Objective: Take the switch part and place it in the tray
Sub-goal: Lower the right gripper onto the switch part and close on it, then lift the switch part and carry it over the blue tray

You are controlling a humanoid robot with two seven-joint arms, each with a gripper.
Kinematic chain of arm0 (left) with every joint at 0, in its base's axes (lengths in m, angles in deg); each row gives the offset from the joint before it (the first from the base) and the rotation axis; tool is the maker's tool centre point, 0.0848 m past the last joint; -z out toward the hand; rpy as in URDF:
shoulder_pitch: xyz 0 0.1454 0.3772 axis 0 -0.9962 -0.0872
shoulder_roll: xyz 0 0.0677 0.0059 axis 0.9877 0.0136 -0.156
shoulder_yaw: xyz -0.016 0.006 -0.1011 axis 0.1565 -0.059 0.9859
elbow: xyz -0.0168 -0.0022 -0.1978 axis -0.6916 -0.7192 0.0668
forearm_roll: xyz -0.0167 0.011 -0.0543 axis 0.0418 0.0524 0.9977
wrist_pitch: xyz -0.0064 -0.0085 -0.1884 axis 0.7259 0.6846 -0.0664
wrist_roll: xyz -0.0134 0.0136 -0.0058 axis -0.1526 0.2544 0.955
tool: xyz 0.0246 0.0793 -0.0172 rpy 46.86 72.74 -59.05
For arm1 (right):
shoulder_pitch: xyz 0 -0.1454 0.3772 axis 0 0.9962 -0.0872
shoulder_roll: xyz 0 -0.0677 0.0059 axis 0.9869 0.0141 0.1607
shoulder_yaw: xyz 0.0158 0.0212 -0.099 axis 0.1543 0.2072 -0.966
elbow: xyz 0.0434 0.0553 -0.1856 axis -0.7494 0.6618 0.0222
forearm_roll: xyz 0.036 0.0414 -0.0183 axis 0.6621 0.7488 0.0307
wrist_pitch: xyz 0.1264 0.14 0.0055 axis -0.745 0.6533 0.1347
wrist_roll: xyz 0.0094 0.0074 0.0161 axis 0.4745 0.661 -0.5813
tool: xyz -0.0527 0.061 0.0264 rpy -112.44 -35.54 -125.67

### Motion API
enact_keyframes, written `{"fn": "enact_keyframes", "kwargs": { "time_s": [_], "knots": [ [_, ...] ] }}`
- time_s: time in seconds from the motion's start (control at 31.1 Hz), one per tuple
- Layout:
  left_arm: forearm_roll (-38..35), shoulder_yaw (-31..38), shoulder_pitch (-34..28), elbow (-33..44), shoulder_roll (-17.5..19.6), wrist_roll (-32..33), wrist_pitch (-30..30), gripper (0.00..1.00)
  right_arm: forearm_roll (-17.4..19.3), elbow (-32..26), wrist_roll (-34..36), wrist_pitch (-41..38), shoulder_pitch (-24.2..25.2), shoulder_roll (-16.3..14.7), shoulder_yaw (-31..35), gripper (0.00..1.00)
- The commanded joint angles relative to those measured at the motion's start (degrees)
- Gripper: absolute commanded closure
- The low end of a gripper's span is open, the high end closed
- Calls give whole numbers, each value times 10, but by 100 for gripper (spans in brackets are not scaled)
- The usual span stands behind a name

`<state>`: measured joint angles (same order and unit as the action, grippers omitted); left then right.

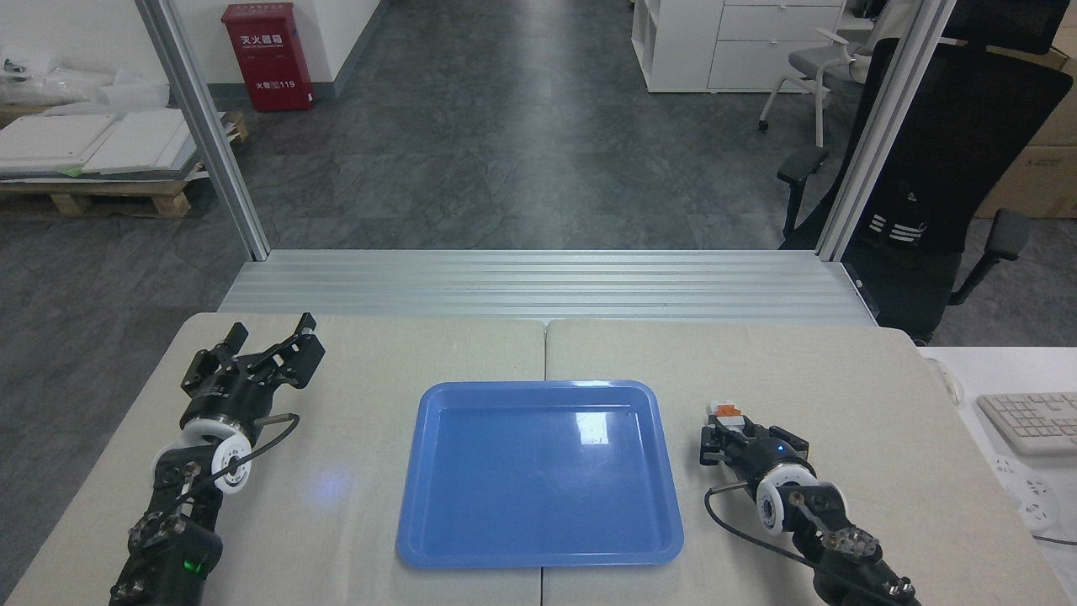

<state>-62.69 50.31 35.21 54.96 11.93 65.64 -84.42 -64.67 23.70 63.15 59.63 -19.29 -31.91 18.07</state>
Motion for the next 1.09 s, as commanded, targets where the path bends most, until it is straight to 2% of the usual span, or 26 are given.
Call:
{"fn": "enact_keyframes", "kwargs": {
  "time_s": [0.0, 0.23, 0.32, 0.42, 0.55, 0.64, 0.77, 0.9, 1.06],
  "knots": [
    [0, 0, 0, 0, 0, 0, 0, 0, 4, -46, 12, 3, -8, 1, 29, 82],
    [0, 0, 0, 0, 0, 0, 0, 0, 3, -121, 8, 9, -23, 2, 37, 82],
    [0, -1, 0, 0, 0, 0, 0, 0, 1, -157, 1, 23, -34, 19, 31, 82],
    [0, 0, 0, 0, 0, 0, 0, 0, -9, -176, -33, 48, -36, 66, 5, 82],
    [0, 0, 0, 0, 0, 0, 0, 0, -80, -174, -79, 91, -28, 143, -57, 81],
    [0, 0, 0, 0, 0, 0, 0, 0, -132, -171, -114, 109, 10, 165, -75, 80],
    [0, 0, 0, 0, 0, 0, 0, 0, -189, -164, -119, 110, 54, 170, -84, 80],
    [0, 0, 0, 0, 0, 0, 0, 0, -195, -159, -119, 112, 67, 162, -82, 80],
    [0, 0, 0, 0, 0, 0, 0, 0, -192, -150, -119, 118, 70, 158, -81, 71]
  ]
}}
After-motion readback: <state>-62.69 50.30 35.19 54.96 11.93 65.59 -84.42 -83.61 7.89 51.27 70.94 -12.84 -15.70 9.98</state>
